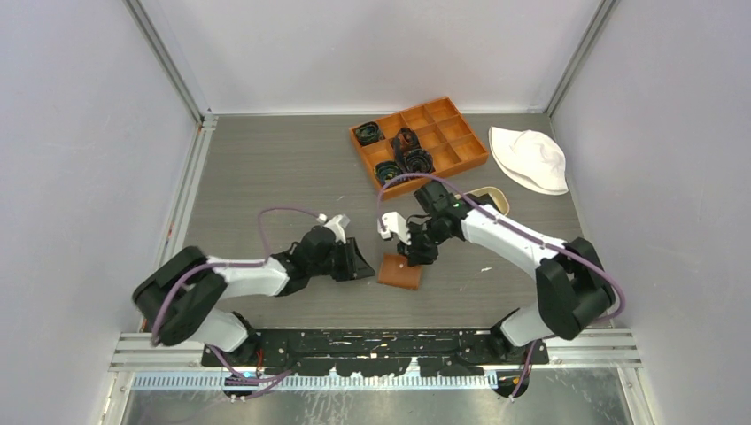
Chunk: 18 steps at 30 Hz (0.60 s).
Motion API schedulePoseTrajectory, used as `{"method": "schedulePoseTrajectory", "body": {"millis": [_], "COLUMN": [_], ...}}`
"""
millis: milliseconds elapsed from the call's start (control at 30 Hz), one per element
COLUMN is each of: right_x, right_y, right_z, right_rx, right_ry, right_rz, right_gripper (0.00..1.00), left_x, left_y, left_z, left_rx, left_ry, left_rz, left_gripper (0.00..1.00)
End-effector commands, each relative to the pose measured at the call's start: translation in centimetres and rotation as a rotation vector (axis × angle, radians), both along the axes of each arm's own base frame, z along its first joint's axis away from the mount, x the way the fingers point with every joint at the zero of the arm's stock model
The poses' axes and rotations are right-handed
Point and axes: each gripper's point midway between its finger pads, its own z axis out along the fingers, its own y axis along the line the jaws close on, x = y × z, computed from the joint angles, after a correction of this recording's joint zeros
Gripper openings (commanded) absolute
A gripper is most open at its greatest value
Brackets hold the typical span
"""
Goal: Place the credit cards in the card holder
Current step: Close the card holder at the center of the board.
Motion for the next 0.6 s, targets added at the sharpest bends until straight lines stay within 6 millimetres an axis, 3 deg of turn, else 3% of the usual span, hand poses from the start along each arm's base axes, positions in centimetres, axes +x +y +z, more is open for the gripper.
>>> {"method": "schedulePoseTrajectory", "body": {"millis": [0,100,200,233,267,400,467,567], "right_x": [0.2,0.9,1.0,0.8,0.5,-1.0,-0.2,0.9], "right_y": [0.5,0.4,0.5,0.5,0.6,0.9,1.4,0.6], "right_z": [4.6,6.9,8.1,8.1,8.1,8.6,9.1,7.7], "right_rx": [0.181,0.259,0.298,0.303,0.306,0.291,0.293,0.242], "right_ry": [-0.043,-0.136,-0.233,-0.236,-0.224,-0.105,-0.108,-0.157], "right_rz": [0.008,-0.006,0.041,0.062,0.083,0.199,0.186,0.145], "right_gripper": [0.32,0.42,0.75,0.89,0.98,0.98,0.97,0.98], "left_x": [2.8,2.8,2.9,2.8,2.7,1.8,0.9,-0.2], "left_y": [2.1,3.6,4.8,5.1,5.5,6.3,6.2,5.8], "left_z": [5.4,8.0,10.6,11.4,12.4,14.3,14.9,15.3], "left_rx": [-0.009,-0.024,-0.069,-0.094,-0.124,-0.193,-0.232,-0.311], "left_ry": [-0.224,-0.346,-0.475,-0.513,-0.549,-0.629,-0.641,-0.630], "left_rz": [0.127,0.147,0.168,0.176,0.191,0.190,0.156,0.127], "left_gripper": [0.33,0.35,0.49,0.58,0.68,0.82,0.82,0.82]}}
